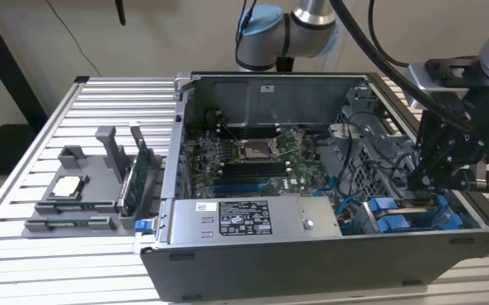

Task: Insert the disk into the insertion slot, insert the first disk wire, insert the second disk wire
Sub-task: 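Insert the second disk wire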

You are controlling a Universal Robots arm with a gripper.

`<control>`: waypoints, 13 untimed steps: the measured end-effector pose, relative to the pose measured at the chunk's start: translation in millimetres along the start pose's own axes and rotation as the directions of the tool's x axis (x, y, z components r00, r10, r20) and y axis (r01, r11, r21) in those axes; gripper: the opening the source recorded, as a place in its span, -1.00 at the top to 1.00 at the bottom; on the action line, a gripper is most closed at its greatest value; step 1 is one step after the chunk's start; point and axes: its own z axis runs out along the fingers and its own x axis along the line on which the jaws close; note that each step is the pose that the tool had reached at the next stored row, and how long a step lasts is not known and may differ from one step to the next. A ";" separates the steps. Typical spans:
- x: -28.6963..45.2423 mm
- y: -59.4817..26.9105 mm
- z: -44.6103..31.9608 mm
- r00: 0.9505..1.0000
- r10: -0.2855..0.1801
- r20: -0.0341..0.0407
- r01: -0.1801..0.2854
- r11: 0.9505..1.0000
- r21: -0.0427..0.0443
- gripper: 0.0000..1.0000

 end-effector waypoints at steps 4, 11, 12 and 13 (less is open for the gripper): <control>1.3 0.1 1.4 1.000 -0.001 0.001 0.001 1.000 0.008 0.69; 6.2 0.8 4.7 1.000 -0.002 0.003 0.002 1.000 0.018 0.69; 6.4 0.9 5.5 1.000 -0.002 0.003 0.002 1.000 0.019 0.69; 6.4 0.9 6.2 1.000 -0.003 0.003 0.003 1.000 0.020 0.69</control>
